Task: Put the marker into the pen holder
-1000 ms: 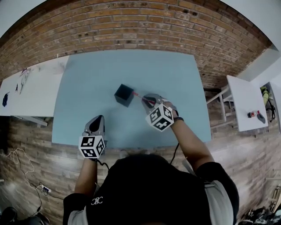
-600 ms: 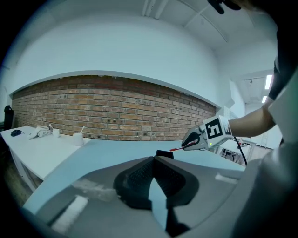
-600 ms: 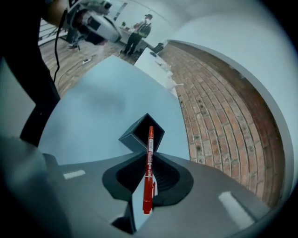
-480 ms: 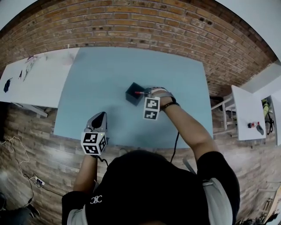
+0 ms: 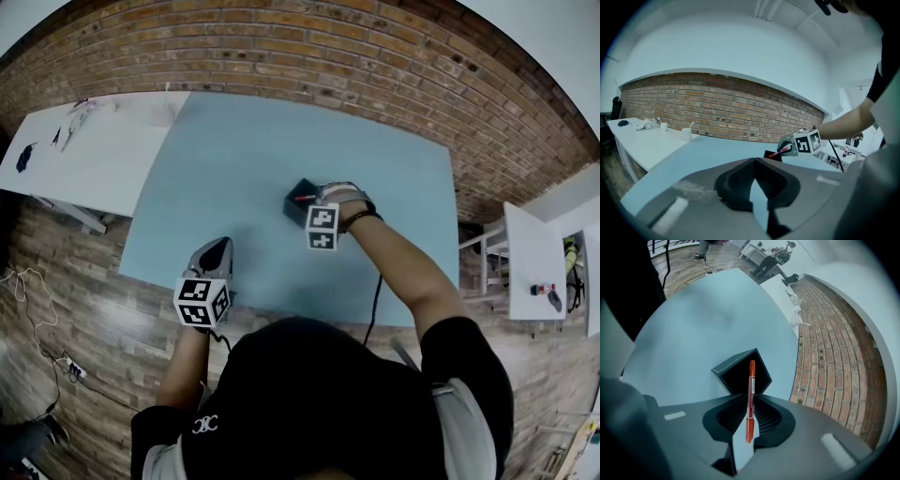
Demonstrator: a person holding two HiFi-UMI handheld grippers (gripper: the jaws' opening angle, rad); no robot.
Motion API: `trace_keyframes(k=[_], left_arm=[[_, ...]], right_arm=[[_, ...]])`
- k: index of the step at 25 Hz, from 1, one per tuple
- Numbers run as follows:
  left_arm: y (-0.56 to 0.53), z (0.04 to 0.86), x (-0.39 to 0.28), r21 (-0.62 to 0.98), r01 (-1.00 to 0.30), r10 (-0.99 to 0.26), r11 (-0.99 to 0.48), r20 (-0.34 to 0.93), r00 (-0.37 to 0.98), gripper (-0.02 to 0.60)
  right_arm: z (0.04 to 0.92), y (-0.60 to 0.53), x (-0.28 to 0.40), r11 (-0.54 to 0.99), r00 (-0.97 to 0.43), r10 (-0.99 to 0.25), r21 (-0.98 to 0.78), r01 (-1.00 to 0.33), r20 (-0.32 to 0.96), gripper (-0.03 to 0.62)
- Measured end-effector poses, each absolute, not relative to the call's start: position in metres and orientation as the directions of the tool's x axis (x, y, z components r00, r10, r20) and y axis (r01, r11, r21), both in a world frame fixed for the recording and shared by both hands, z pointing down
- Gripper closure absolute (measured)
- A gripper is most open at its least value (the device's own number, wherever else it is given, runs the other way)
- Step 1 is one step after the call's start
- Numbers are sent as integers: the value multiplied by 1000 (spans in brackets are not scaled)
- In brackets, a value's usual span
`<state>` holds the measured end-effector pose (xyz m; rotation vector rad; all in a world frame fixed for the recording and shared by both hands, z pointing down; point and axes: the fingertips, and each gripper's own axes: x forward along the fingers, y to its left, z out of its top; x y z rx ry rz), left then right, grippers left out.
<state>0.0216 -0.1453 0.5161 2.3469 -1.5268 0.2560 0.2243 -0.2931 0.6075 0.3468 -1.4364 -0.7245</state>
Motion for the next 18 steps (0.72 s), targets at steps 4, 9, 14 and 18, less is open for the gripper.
trace_keyframes(k=[4, 9, 14, 18], left_arm=[[-144, 520, 18, 183, -915, -853, -360, 333, 402, 575], [-143, 521, 19, 181, -916, -852, -359, 338, 401, 575], [-143, 520, 22, 171, -915, -850, -365, 340, 403, 575], [-145, 519, 27, 162, -912, -847, -378, 338, 411, 575]], right_arm=[[610, -294, 218, 755, -32, -618, 604, 254, 786, 504], [609, -296, 215, 759, -46, -614, 606, 236, 788, 479], [597, -296, 214, 771, -102, -613, 622, 136, 783, 457], [561, -296, 208, 769, -268, -637, 619, -159, 723, 459]])
